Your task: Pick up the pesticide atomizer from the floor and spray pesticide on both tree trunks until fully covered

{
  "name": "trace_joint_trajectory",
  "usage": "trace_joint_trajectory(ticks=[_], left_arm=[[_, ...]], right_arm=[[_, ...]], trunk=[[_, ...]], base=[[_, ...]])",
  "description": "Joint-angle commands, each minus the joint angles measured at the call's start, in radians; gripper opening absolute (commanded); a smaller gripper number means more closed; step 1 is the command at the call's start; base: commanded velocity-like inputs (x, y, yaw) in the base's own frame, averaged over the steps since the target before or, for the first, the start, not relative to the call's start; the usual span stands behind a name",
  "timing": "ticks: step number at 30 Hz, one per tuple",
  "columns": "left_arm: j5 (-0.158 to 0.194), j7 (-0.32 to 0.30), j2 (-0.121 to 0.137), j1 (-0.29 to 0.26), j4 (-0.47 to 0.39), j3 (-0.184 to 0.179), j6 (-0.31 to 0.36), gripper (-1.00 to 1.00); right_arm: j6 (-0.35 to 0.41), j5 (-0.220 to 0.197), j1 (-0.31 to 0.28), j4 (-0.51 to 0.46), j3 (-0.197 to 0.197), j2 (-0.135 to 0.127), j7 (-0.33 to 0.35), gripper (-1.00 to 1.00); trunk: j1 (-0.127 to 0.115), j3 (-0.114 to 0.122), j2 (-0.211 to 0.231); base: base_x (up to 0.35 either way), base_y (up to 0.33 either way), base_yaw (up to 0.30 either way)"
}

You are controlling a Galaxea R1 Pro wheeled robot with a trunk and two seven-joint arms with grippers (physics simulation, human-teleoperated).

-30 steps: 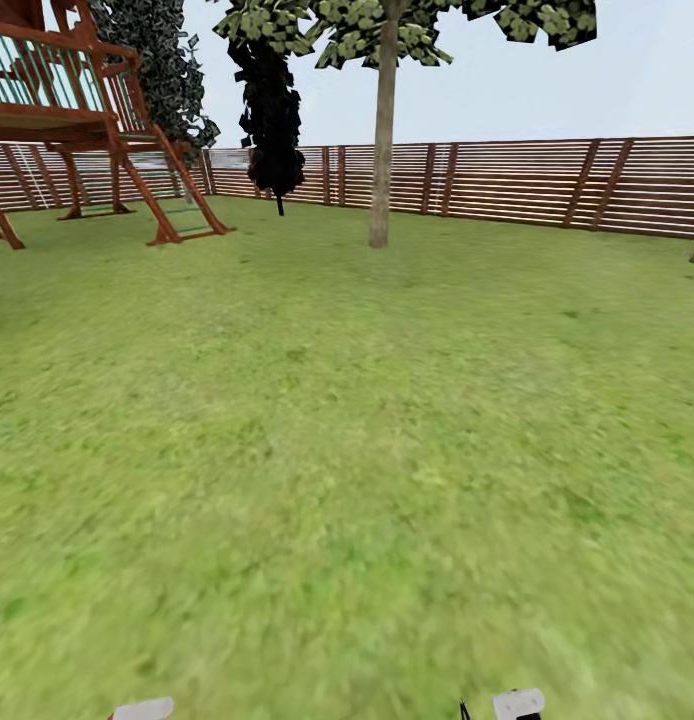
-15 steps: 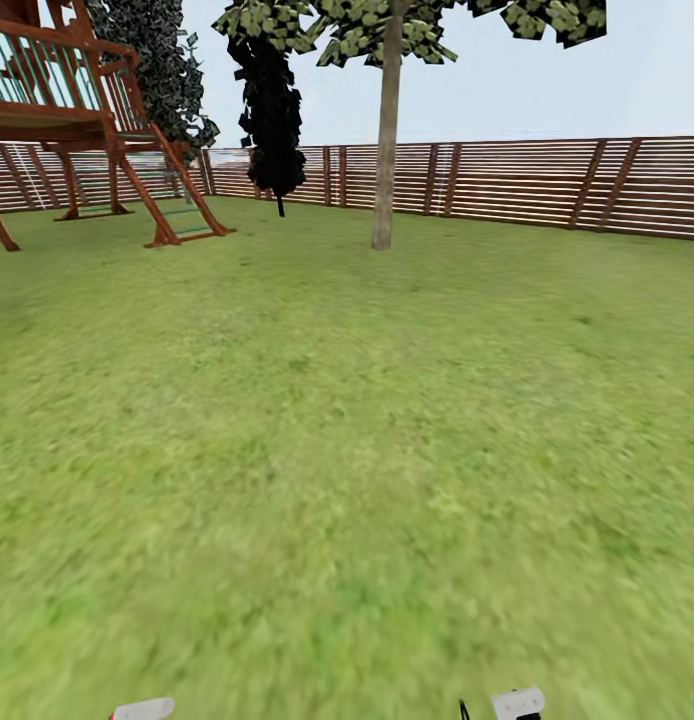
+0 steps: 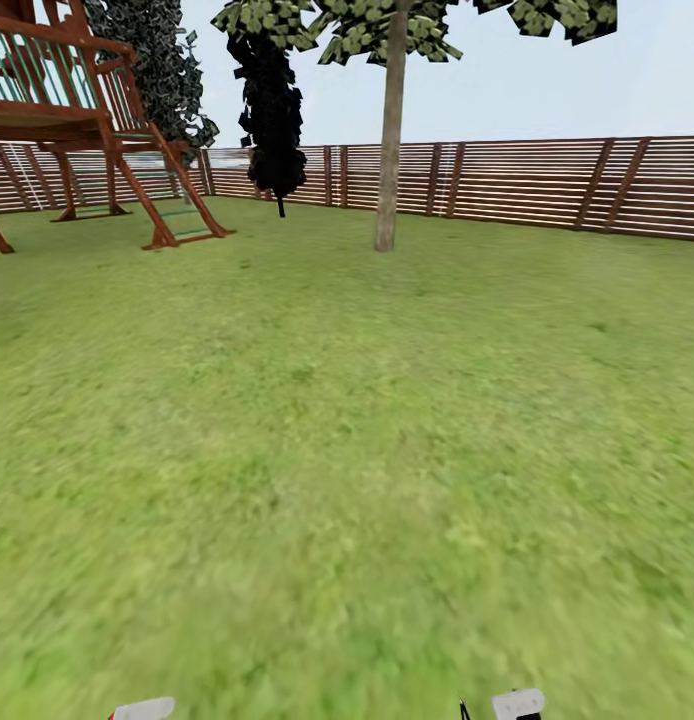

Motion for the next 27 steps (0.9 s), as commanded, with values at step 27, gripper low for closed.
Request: trace_joint_trajectory(ticks=[27], left_arm=[[0.000,0.000,0.001,0.000,0.000,0.000,0.000,-1.00]], right_arm=[[0.000,0.000,0.000,0.000,0.000,0.000,0.000,1.00]], trunk=[[0.000,0.000,0.000]], base=[[0.338,0.057,0.000]])
